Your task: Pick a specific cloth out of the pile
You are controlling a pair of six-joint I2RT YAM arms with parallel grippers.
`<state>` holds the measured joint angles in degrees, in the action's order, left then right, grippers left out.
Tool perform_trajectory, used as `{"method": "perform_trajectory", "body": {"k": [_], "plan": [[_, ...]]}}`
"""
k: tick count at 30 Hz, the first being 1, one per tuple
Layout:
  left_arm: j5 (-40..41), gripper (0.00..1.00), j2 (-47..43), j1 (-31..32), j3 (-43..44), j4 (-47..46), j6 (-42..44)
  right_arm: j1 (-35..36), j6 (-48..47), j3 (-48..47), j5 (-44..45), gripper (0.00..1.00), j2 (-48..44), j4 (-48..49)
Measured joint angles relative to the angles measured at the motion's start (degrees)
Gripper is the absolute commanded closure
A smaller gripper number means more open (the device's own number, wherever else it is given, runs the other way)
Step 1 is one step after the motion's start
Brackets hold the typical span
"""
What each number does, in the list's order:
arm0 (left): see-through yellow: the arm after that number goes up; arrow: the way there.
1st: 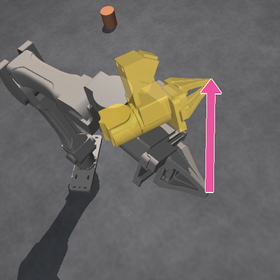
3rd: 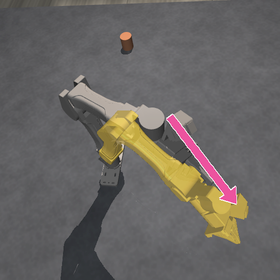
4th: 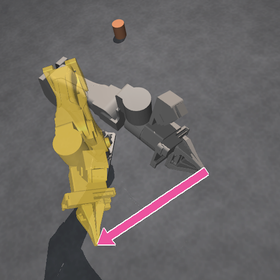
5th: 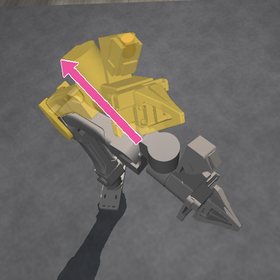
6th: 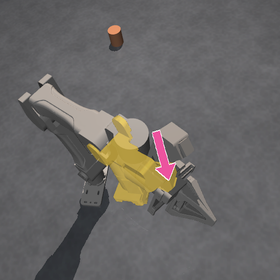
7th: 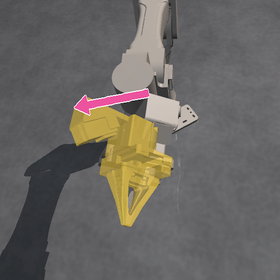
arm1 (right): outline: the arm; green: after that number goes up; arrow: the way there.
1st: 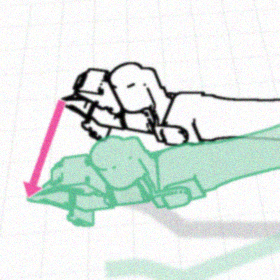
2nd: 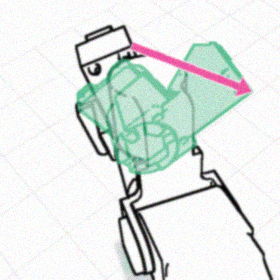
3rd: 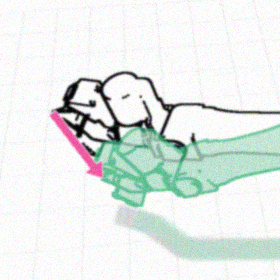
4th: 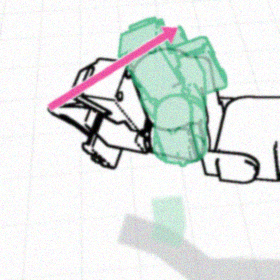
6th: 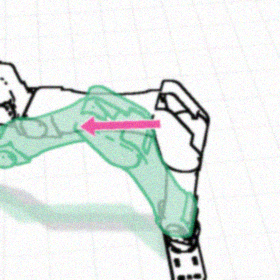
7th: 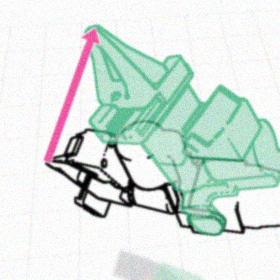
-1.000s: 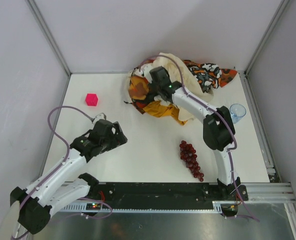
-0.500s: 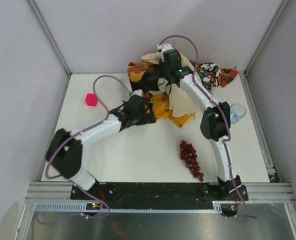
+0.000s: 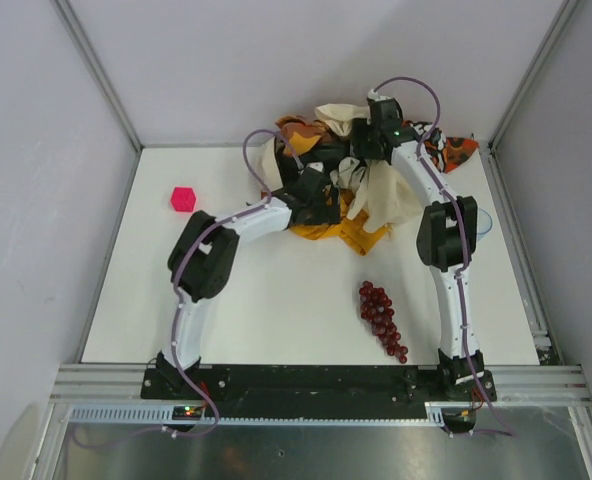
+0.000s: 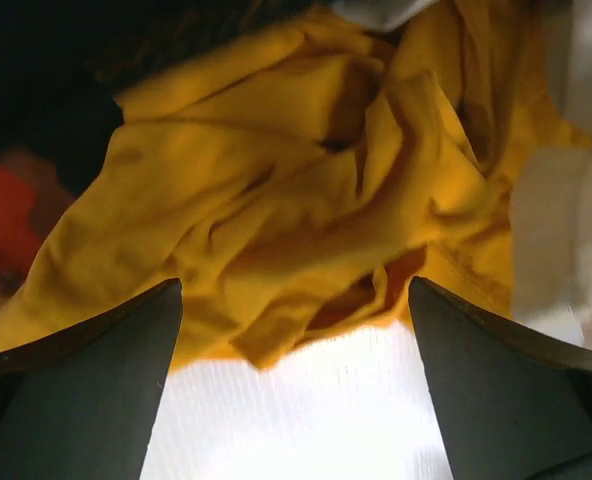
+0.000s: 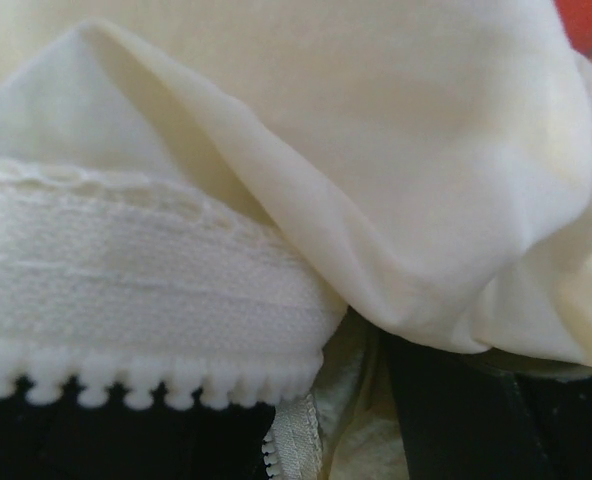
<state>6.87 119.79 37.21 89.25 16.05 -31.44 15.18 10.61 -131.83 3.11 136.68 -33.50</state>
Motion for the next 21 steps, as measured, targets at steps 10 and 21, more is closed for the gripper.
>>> {"method": "perform_trajectory", "body": {"k": [10, 21], "plan": [[-1.1, 0.38, 11.5, -0.6, 12.9, 2.7, 0.5, 0.2, 0.4, 2.1, -1.0, 0.26, 0.0, 1.2], [-0.4, 0.99, 12.0, -0.6, 16.3, 7.6, 1.7, 0.2, 1.0, 4.0, -0.7, 0.25, -0.1, 2.4]]}}
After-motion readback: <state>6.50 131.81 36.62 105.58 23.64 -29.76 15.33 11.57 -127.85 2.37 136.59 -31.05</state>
